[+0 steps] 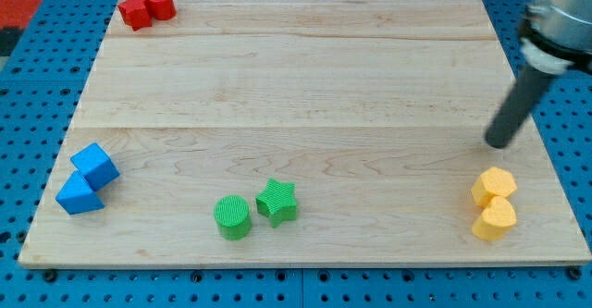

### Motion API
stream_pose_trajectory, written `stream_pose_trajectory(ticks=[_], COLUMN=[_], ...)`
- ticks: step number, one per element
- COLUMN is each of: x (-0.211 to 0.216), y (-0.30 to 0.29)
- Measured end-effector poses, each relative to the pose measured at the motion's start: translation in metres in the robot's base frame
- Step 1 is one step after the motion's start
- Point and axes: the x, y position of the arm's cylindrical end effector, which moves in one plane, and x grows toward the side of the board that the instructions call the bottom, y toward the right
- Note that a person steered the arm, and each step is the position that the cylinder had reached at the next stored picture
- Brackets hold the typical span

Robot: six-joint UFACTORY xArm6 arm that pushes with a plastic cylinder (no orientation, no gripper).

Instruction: Move the green circle along with green star towards the center right

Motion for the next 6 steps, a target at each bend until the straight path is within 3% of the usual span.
stream_pose_trajectory(ticks=[2,4,6], x=[-0.015,0.051,0.130], y=[-0.256,-0.336,-0.338])
